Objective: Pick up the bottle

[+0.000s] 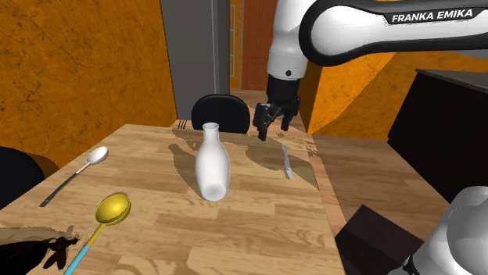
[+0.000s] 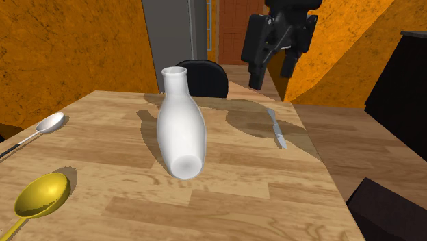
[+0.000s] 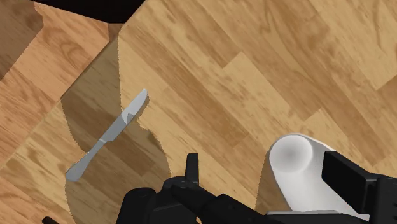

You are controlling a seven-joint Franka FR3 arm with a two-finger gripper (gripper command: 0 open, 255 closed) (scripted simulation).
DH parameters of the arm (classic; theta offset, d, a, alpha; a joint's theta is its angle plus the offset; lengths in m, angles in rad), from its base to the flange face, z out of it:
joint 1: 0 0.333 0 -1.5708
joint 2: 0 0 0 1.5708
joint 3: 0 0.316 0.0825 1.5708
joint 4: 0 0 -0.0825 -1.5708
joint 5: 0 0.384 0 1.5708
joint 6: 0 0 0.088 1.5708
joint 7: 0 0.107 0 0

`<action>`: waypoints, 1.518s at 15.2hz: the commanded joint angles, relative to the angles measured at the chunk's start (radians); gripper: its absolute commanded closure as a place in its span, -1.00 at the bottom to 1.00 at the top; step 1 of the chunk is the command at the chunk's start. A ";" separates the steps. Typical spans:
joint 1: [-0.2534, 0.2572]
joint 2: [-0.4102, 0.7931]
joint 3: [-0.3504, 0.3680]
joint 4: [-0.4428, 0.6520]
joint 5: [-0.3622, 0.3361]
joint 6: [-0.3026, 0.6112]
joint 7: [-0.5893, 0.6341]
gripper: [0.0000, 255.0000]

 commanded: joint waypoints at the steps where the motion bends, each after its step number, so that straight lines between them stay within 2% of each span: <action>1: 0.007 0.080 0.036 0.083 -0.027 0.003 0.053 -1.00; 7: 0.055 0.323 0.113 0.376 -0.150 -0.050 0.194 -1.00; 12: 0.154 0.551 0.140 0.685 -0.280 -0.147 0.288 -1.00; 19: 0.131 0.514 0.136 0.539 -0.261 -0.034 0.288 -1.00; 21: 0.130 0.511 0.135 0.528 -0.260 -0.025 0.288 -1.00; 22: 0.132 0.514 0.136 0.532 -0.262 -0.027 0.290 1.00; 23: 0.131 0.512 0.136 0.529 -0.261 -0.026 0.289 1.00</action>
